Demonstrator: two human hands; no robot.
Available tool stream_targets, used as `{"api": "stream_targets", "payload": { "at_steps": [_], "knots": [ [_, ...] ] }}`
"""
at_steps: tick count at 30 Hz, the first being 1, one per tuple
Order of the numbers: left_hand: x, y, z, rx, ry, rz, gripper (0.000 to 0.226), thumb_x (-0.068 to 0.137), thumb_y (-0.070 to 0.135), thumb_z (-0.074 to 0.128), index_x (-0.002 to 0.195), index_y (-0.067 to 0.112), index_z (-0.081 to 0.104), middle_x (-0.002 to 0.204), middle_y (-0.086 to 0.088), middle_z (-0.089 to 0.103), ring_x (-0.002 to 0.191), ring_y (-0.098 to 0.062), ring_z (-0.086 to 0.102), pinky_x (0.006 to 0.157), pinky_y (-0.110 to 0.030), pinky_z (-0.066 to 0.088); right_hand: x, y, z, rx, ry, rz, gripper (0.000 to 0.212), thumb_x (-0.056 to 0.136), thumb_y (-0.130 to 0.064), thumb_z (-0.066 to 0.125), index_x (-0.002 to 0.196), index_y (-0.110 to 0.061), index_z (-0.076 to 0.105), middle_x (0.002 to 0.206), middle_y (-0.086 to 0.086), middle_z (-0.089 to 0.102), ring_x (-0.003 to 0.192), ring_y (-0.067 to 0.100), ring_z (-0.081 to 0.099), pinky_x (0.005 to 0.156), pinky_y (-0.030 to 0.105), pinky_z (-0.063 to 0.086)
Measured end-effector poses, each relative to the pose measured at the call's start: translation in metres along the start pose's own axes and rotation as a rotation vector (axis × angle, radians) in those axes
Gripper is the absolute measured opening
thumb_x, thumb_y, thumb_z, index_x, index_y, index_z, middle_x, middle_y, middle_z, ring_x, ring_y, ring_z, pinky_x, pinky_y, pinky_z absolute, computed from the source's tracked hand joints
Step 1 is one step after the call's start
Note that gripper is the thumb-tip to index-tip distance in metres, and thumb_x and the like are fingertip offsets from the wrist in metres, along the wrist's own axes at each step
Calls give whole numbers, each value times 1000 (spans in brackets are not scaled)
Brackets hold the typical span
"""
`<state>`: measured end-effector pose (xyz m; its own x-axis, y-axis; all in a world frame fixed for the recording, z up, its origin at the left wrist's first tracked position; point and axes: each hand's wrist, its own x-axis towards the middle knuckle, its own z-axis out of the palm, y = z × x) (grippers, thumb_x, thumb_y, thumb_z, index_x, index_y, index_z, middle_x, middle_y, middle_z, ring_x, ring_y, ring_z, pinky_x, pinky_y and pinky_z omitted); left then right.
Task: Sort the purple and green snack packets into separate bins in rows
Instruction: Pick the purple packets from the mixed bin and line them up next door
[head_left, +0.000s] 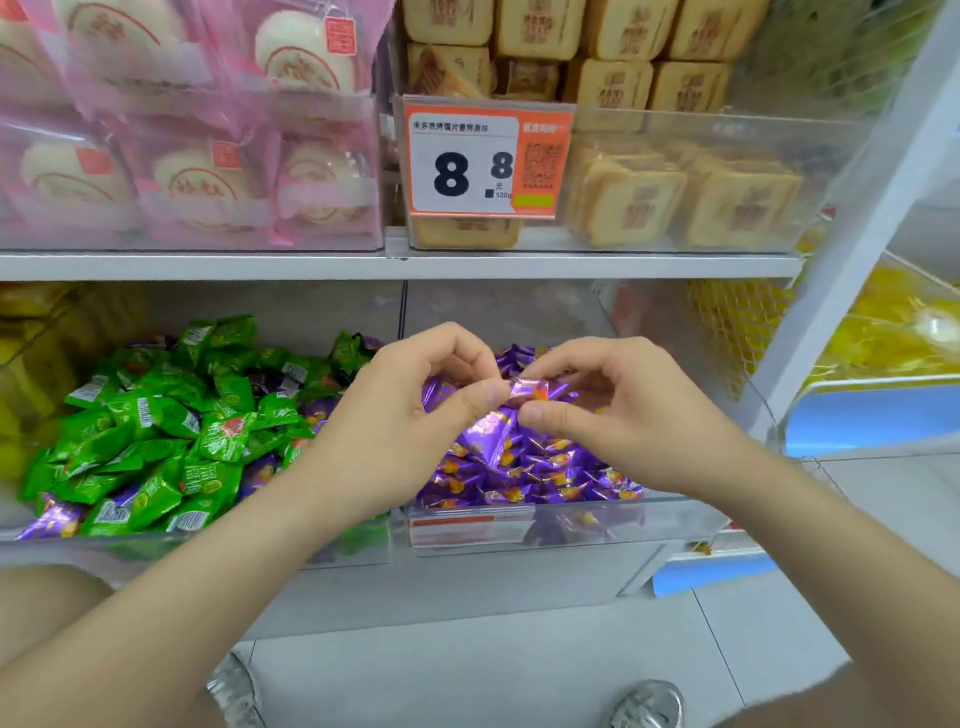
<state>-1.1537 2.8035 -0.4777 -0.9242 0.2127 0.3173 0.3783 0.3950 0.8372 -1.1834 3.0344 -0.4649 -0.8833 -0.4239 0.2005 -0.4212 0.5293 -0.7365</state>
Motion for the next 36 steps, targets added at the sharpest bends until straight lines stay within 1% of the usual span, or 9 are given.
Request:
{"api": "stream_targets", "payload": {
  "at_steps": [2, 5, 11, 14, 16, 22, 29, 33, 36],
  "knots": [
    [1, -4, 6, 24, 20, -5, 7, 98, 25, 73, 98, 31, 69, 93, 10, 73, 89, -11, 69, 82, -47, 57, 1, 9, -6, -171, 41, -44, 18, 86, -42, 84, 102, -35, 81, 94, -11, 73, 81, 8, 68, 75, 29, 53],
    [3, -5, 19, 107, 9, -11, 9, 98, 25, 72, 99, 34, 70, 95, 17, 73, 96, -8, 68, 86, -27, 53, -2, 27, -29, -252, 14, 30, 15, 83, -40, 87, 96, -33, 82, 75, -6, 75, 65, 9, 66, 67, 27, 51],
    [5, -5, 38, 166, -21, -99, 10, 98, 24, 70, 91, 31, 73, 92, 26, 71, 91, 3, 66, 76, -6, 43, -13, 64, -58, -489, -393, 213, 15, 87, -32, 84, 102, -33, 82, 70, -11, 74, 67, -2, 68, 67, 17, 51],
    [6, -6, 46, 175, -59, -152, 14, 96, 19, 70, 91, 31, 74, 92, 27, 70, 91, 4, 66, 74, -3, 41, -10, 76, -59, -486, -493, 273, 15, 90, -30, 80, 103, -36, 82, 71, -13, 75, 68, 0, 67, 70, 22, 53],
    [6, -7, 51, 178, -81, -174, 19, 94, 15, 70, 91, 32, 75, 92, 26, 71, 93, 6, 66, 74, -2, 41, -6, 80, -58, -505, -526, 278, 15, 89, -28, 81, 103, -35, 83, 68, -18, 73, 63, -3, 65, 63, 14, 47],
    [7, -4, 57, 157, -86, -198, 23, 93, 11, 70, 89, 33, 75, 90, 23, 73, 91, 5, 66, 75, -3, 43, 2, 80, -44, -555, -630, 275, 13, 90, -22, 76, 96, -31, 85, 73, -27, 72, 76, -2, 69, 71, 19, 55],
    [7, -6, 55, 154, -79, -236, 25, 95, 14, 67, 87, 37, 75, 92, 27, 71, 89, 2, 67, 71, -8, 48, 11, 88, -33, -573, -595, 391, 20, 81, -3, 69, 79, -19, 80, 59, -15, 69, 59, 8, 70, 53, 24, 53],
    [6, -3, 57, 65, -71, -280, 25, 95, 13, 62, 90, 33, 76, 96, 16, 74, 53, -3, 55, 54, -13, 42, 12, 88, -31, -564, -573, 431, 8, 82, -10, 78, 75, -15, 77, 70, 2, 74, 57, 19, 72, 54, 28, 58],
    [6, 0, 55, 0, -84, -323, 33, 93, 5, 60, 97, 34, 77, 101, 18, 75, 75, -2, 66, 70, -21, 48, 12, 91, -39, -569, -566, 399, 19, 79, -38, 87, 75, -22, 77, 69, -11, 73, 61, 4, 68, 59, 24, 55]
  ]
}}
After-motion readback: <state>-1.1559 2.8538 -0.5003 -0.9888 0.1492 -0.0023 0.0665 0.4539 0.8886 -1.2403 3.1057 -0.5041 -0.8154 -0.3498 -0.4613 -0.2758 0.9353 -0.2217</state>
